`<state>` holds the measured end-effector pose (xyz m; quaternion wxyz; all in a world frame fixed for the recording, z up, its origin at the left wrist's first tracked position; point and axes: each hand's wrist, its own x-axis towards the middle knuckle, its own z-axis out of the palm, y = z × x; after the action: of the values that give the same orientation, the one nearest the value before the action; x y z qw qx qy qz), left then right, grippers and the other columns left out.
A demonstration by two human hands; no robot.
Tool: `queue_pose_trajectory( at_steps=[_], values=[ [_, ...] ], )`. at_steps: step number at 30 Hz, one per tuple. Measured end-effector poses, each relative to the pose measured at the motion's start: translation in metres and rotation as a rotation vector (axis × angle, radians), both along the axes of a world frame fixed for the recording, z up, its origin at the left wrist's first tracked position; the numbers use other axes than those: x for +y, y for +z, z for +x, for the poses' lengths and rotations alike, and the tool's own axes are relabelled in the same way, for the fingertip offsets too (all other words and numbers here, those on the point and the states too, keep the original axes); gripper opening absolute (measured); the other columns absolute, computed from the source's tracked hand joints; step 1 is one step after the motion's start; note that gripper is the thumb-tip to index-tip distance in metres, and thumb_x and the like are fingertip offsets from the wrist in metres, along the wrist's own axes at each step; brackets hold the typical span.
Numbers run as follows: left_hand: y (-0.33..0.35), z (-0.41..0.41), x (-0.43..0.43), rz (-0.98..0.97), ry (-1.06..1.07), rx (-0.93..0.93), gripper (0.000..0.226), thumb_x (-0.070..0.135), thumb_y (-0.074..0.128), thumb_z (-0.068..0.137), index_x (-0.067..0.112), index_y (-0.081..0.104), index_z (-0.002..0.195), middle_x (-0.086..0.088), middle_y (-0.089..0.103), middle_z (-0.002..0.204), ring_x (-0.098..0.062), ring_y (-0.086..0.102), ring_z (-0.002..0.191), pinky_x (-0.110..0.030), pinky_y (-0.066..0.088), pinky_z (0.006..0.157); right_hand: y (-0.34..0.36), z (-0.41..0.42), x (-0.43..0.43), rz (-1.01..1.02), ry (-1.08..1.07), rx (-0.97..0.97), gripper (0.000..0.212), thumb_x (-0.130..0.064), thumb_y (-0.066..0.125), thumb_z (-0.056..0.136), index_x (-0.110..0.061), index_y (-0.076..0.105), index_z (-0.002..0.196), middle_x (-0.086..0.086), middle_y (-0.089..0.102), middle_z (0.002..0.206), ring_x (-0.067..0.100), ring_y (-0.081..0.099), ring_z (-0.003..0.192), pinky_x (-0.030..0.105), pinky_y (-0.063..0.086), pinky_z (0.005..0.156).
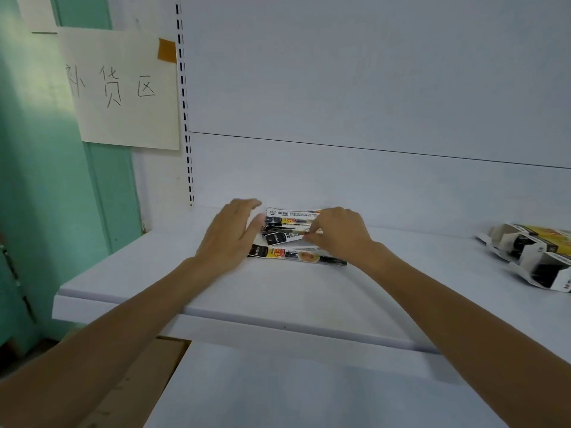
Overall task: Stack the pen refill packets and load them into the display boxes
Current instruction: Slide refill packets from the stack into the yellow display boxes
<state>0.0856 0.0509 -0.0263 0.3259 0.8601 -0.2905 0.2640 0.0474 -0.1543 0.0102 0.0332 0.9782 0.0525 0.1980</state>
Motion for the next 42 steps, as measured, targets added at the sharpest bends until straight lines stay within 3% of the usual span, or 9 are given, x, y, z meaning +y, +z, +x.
queue_pose_trajectory(
  at_steps=[4,11,16,19,23,31,33,37,42],
  values=[
    [0.006,-0.001,0.001,0.22,-0.06,0.015,0.068,0.068,0.025,0.08,0.023,0.051,0.124,0.005,0.05,0.127,-0.014,0.044,0.115,-0.033,0.035,0.097,-0.009,0.0,0.001,0.351,0.146,0.247,0.04,-0.052,0.072,0.072,-0.015,0.074,0.088,-0.002,0.053,0.065,0.009,0.046,0.064,0.019,0.03,0.051],
    [-0.003,0.006,0.004,0.43,-0.083,0.177,0.03,0.044,0.056,0.087,0.027,0.058,0.111,0.009,0.056,0.105,-0.012,0.052,0.099,-0.027,0.039,0.081,-0.013,-0.001,-0.025,0.448,0.187,0.383,0.057,-0.044,0.076,0.072,-0.024,0.058,0.122,-0.015,0.05,0.117,0.004,0.044,0.109,0.022,0.036,0.096],
    [-0.001,0.001,-0.001,0.335,-0.113,0.23,0.025,0.031,0.059,0.087,0.024,0.058,0.111,0.01,0.057,0.101,-0.013,0.054,0.095,-0.028,0.042,0.08,-0.018,0.003,-0.03,0.472,0.205,0.379,0.042,-0.04,0.072,0.077,-0.021,0.064,0.114,-0.01,0.059,0.102,0.008,0.05,0.093,0.018,0.037,0.075],
    [0.0,-0.005,-0.011,0.481,-0.108,0.109,0.022,0.022,0.049,0.09,0.017,0.057,0.11,0.004,0.054,0.096,-0.018,0.05,0.094,-0.031,0.04,0.079,-0.014,-0.001,-0.027,0.371,0.222,0.378,0.029,-0.038,0.066,0.084,-0.016,0.066,0.103,-0.013,0.052,0.082,0.01,0.046,0.082,0.021,0.036,0.066],
    [-0.002,-0.012,-0.027,0.582,-0.092,0.073,0.04,0.034,0.044,0.094,0.022,0.044,0.132,0.001,0.051,0.117,-0.019,0.044,0.11,-0.031,0.037,0.088,-0.012,-0.007,-0.033,0.299,0.215,0.364,0.02,-0.034,0.065,0.084,-0.016,0.06,0.091,-0.011,0.048,0.077,0.012,0.043,0.076,0.021,0.033,0.061],
    [0.004,-0.034,-0.077,0.699,-0.112,-0.23,0.054,0.044,0.027,0.098,0.025,0.017,0.148,-0.002,0.048,0.119,-0.021,0.046,0.109,-0.031,0.034,0.089,-0.001,-0.035,-0.084,0.527,0.185,0.368,0.021,-0.026,0.074,0.078,-0.026,0.054,0.073,-0.006,0.048,0.069,0.009,0.043,0.056,0.011,0.032,0.04],
    [0.006,-0.043,-0.096,0.715,-0.094,-0.332,0.057,0.037,0.039,0.097,0.026,0.016,0.148,-0.006,0.047,0.114,-0.024,0.048,0.1,-0.032,0.036,0.082,0.002,-0.044,-0.102,0.573,0.184,0.346,0.016,-0.026,0.075,0.077,-0.025,0.06,0.081,-0.004,0.054,0.072,0.008,0.045,0.057,0.014,0.035,0.041],
    [0.005,-0.048,-0.132,0.612,-0.085,-0.551,0.073,0.013,0.082,0.065,0.019,0.052,0.131,-0.012,0.054,0.08,-0.025,0.053,0.065,-0.028,0.033,0.058,0.01,-0.064,-0.141,0.655,0.236,0.261,0.02,-0.026,0.078,0.073,-0.025,0.064,0.087,-0.005,0.06,0.072,0.004,0.048,0.056,0.019,0.039,0.048],
    [0.006,-0.062,-0.191,0.437,-0.099,-0.546,0.064,0.008,0.074,0.074,0.023,0.05,0.131,-0.008,0.045,0.073,-0.019,0.038,0.06,-0.028,0.027,0.055,0.012,-0.092,-0.198,0.623,0.248,0.171,0.036,-0.037,0.079,0.069,-0.032,0.062,0.1,-0.014,0.063,0.088,0.005,0.059,0.08,0.015,0.043,0.071]
  ],
)
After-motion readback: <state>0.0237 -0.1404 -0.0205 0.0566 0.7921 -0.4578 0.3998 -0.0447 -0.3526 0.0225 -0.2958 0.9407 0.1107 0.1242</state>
